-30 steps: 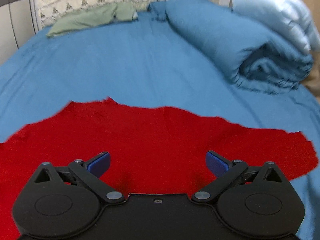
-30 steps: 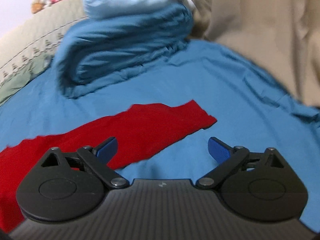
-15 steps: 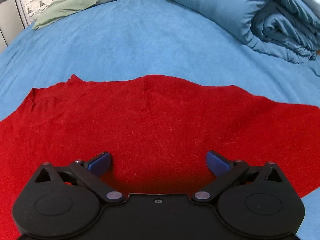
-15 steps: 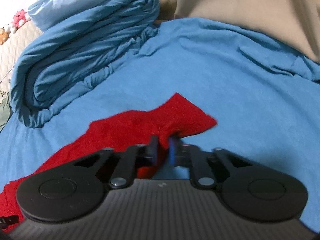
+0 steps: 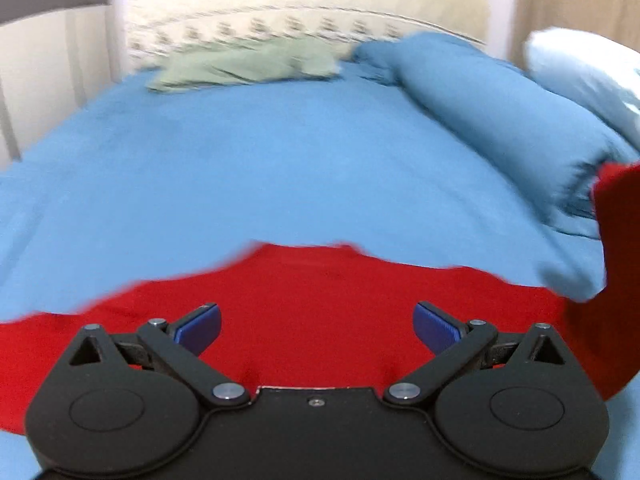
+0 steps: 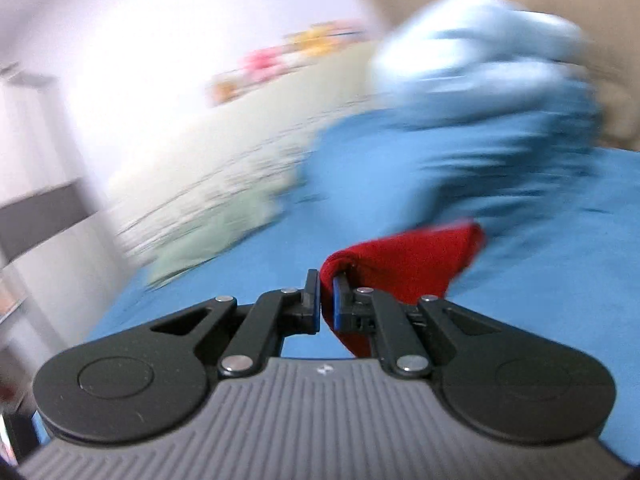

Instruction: Fold small clothes

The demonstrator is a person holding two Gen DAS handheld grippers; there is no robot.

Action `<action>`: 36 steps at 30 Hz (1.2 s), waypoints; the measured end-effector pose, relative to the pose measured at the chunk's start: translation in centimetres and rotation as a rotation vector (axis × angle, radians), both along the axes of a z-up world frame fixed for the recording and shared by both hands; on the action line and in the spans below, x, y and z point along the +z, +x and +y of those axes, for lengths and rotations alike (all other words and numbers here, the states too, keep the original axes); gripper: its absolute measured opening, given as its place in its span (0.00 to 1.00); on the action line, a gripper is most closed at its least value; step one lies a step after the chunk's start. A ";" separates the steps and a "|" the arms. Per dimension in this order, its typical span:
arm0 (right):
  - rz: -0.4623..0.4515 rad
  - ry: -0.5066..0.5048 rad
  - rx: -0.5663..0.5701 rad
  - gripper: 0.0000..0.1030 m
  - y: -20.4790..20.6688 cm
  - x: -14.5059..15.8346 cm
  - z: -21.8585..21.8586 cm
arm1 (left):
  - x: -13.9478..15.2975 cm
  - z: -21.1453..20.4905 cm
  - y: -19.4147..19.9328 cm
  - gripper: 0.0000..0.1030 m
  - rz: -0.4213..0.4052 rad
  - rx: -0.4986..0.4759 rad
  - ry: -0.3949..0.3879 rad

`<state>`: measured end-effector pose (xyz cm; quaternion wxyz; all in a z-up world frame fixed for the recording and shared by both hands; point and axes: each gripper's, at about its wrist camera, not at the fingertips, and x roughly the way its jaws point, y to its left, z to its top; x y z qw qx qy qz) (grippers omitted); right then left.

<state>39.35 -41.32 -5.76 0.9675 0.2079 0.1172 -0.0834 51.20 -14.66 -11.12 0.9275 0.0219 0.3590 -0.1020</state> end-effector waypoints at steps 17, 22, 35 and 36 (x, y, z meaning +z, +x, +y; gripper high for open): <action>0.282 -0.473 0.410 0.88 1.2 -15.0 22.0 | -6.7 11.3 -1.0 0.99 0.196 -0.031 -0.192; 0.302 -0.524 0.401 0.91 -0.5 -14.5 18.7 | -6.5 7.1 0.7 0.90 0.204 -0.101 -0.333; 0.324 -0.377 0.351 0.91 -4.5 -17.0 12.4 | -8.6 4.3 -0.2 0.40 0.109 -0.006 -0.178; 0.322 -0.369 0.351 0.91 -4.7 -17.0 12.3 | -8.7 5.0 -0.3 0.41 0.111 0.008 -0.205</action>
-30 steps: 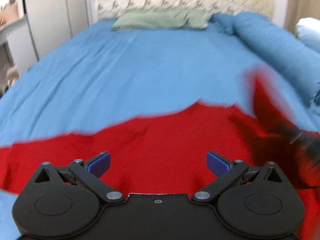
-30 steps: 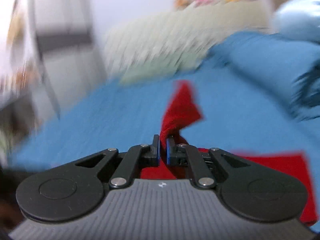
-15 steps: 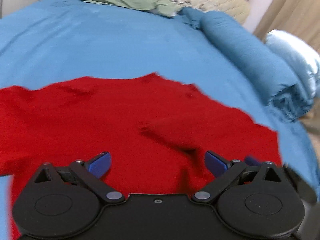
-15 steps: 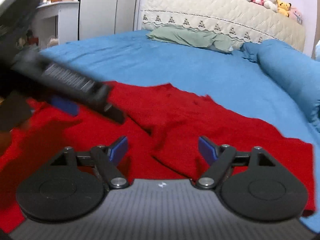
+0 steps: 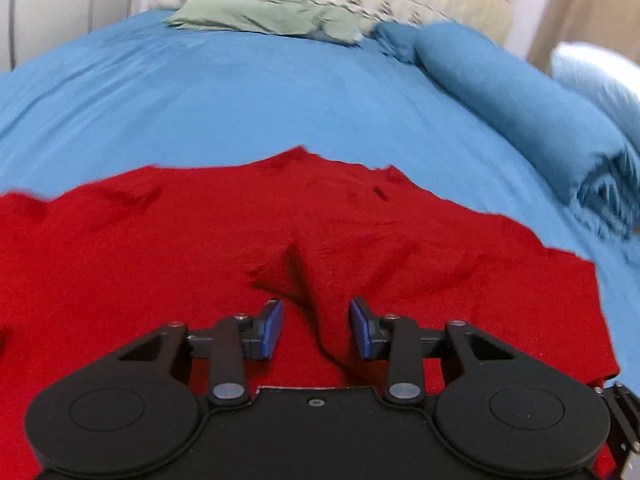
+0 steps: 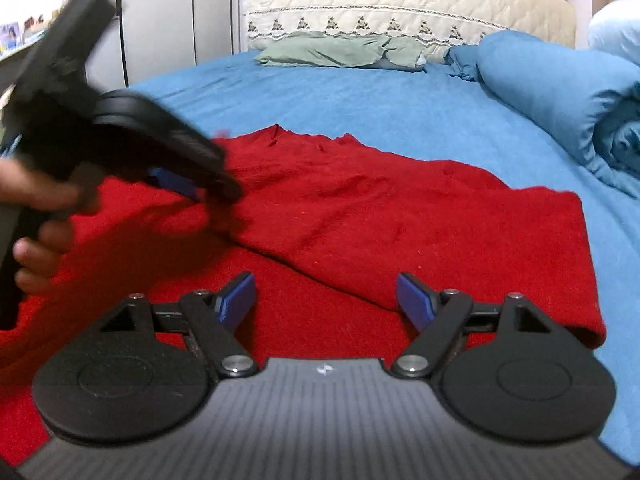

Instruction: Fold small clothes

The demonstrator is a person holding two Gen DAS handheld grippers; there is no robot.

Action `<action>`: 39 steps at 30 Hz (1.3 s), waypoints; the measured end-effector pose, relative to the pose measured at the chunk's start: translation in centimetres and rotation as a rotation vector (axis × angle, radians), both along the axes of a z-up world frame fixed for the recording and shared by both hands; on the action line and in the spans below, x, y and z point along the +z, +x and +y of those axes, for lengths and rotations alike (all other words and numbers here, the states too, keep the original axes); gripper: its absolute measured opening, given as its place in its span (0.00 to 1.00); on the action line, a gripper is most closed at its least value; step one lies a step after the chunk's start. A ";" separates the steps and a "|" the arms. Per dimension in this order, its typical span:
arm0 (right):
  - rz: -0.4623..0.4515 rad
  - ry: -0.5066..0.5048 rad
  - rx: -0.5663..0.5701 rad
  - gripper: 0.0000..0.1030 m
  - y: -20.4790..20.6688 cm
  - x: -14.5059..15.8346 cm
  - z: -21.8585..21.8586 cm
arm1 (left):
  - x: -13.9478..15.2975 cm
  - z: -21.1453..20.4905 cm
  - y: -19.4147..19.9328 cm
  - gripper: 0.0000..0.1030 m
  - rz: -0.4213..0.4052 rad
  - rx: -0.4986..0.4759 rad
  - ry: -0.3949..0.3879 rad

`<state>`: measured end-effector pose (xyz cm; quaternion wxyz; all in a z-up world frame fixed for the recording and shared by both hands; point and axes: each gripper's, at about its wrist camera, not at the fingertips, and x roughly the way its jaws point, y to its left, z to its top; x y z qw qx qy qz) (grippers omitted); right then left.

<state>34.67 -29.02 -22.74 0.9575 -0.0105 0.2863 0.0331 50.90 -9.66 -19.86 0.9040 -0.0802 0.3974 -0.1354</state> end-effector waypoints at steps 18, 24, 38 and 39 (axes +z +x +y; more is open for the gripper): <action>-0.004 -0.007 -0.012 0.91 2.8 0.6 0.5 | 0.2 2.3 2.3 0.04 0.121 0.119 -0.290; -0.013 -0.004 -0.009 0.91 2.7 1.3 0.7 | 5.1 4.5 0.3 0.04 -0.121 0.103 -0.294; 0.058 0.019 -0.066 0.97 2.8 0.7 -0.2 | -0.7 15.7 -2.8 0.04 -0.171 0.335 -0.237; 0.061 0.020 -0.071 0.97 2.7 0.8 -0.4 | -0.9 16.0 -2.8 0.04 -0.158 0.341 -0.251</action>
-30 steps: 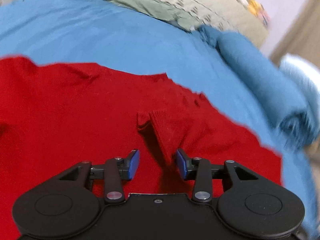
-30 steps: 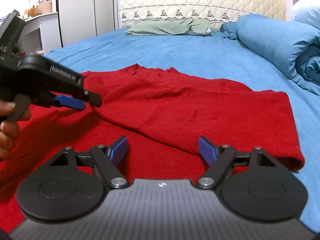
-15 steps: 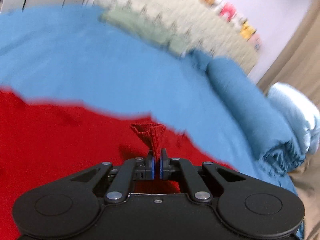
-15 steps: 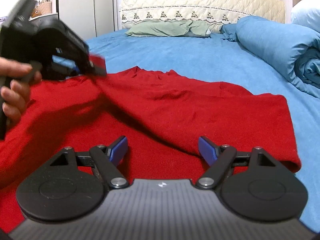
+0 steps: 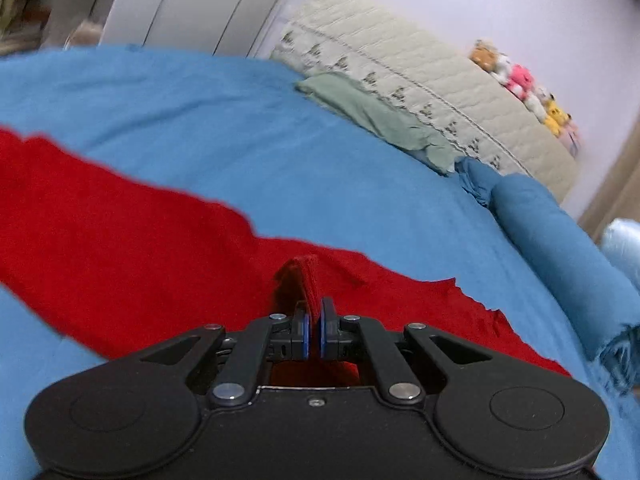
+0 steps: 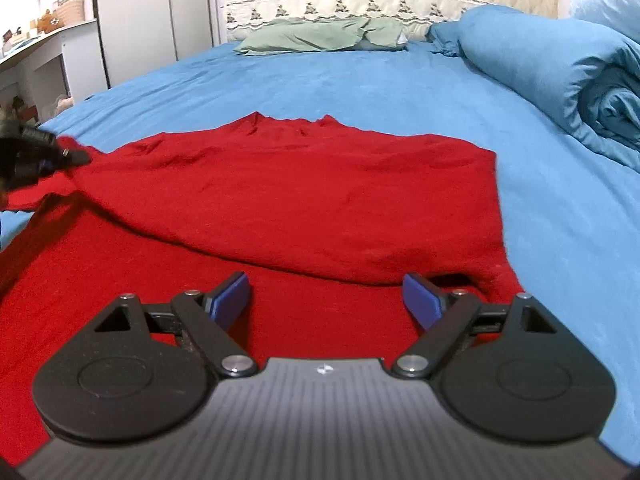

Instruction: Fold small clothes

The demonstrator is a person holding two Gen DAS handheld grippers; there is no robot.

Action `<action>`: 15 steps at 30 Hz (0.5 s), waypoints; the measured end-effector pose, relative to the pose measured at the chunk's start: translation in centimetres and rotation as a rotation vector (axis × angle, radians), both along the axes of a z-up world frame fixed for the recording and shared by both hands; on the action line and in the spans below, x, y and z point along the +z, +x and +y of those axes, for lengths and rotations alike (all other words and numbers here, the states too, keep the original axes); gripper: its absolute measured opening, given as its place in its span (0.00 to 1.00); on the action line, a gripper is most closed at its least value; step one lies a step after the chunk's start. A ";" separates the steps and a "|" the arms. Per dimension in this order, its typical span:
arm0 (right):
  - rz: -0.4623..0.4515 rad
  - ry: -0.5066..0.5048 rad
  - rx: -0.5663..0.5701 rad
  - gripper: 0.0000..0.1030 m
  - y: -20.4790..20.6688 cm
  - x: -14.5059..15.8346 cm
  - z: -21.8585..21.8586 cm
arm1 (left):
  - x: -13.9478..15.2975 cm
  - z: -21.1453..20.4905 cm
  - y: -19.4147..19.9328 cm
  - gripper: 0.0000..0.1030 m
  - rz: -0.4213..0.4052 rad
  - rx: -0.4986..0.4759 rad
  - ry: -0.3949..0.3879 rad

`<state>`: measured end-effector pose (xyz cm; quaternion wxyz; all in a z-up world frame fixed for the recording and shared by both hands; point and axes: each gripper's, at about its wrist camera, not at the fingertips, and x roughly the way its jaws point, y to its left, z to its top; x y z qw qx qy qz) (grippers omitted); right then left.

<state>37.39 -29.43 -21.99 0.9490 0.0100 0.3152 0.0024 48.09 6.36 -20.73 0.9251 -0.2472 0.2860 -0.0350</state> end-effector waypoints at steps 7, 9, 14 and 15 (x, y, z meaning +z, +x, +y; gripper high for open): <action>0.020 -0.003 -0.012 0.99 -0.3 -0.1 -0.9 | -0.1 1.3 -1.6 0.14 0.092 -0.026 0.006; 0.019 -0.009 -0.016 0.99 -0.3 -0.1 -0.7 | -0.2 2.0 -1.0 0.17 0.117 -0.035 -0.026; 0.014 -0.006 -0.026 1.00 -0.3 -0.2 -0.5 | 3.1 2.3 -0.8 0.56 0.057 -0.001 0.007; 0.013 -0.005 -0.026 1.00 -0.2 -0.2 -0.5 | 4.0 1.8 -0.5 0.64 0.039 -0.005 0.065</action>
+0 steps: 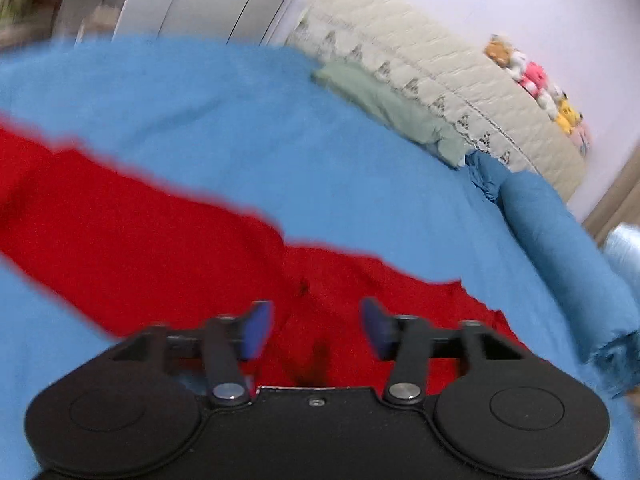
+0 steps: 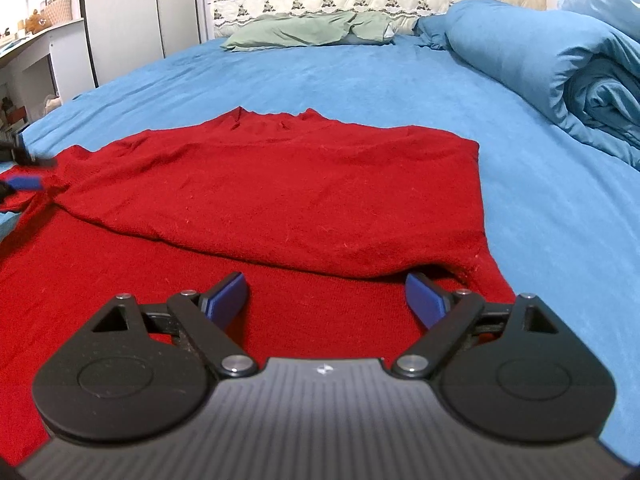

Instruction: Fold small clothes

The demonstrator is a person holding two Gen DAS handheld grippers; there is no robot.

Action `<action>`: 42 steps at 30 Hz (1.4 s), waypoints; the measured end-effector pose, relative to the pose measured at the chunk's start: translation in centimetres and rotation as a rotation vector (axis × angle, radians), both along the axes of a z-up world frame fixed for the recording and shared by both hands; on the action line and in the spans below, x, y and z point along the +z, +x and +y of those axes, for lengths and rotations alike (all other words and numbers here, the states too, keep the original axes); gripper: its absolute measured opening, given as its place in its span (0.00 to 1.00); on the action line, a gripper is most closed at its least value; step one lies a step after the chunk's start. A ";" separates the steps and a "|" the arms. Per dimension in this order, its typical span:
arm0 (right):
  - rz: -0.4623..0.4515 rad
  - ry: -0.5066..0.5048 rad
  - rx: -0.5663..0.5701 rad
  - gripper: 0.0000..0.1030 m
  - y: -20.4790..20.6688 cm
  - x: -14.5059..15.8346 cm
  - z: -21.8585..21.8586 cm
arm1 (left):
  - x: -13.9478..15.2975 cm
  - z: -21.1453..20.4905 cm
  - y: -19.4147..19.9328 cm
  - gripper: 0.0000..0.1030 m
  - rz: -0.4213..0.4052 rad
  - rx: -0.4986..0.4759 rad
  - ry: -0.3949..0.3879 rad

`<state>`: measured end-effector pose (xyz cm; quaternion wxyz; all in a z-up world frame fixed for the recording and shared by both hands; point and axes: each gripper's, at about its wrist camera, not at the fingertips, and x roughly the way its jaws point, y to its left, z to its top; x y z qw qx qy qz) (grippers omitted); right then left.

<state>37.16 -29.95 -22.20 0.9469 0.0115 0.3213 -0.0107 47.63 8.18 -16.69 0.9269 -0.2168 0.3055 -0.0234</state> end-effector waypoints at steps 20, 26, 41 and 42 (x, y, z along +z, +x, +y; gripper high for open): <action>-0.141 0.087 -0.027 1.00 1.4 2.5 -1.3 | -2.7 -7.9 4.1 0.70 0.045 -0.292 0.207; -0.051 0.115 -0.133 1.00 1.6 0.2 -4.1 | -4.1 -6.8 5.2 0.71 0.079 -0.267 0.229; -0.167 -0.052 0.033 1.00 -2.6 10.1 3.8 | 7.9 -3.1 -3.4 0.99 -0.066 -0.187 0.293; -0.162 -0.051 0.050 1.00 -2.7 11.0 4.7 | 8.9 -2.5 -4.1 1.00 -0.071 -0.175 0.287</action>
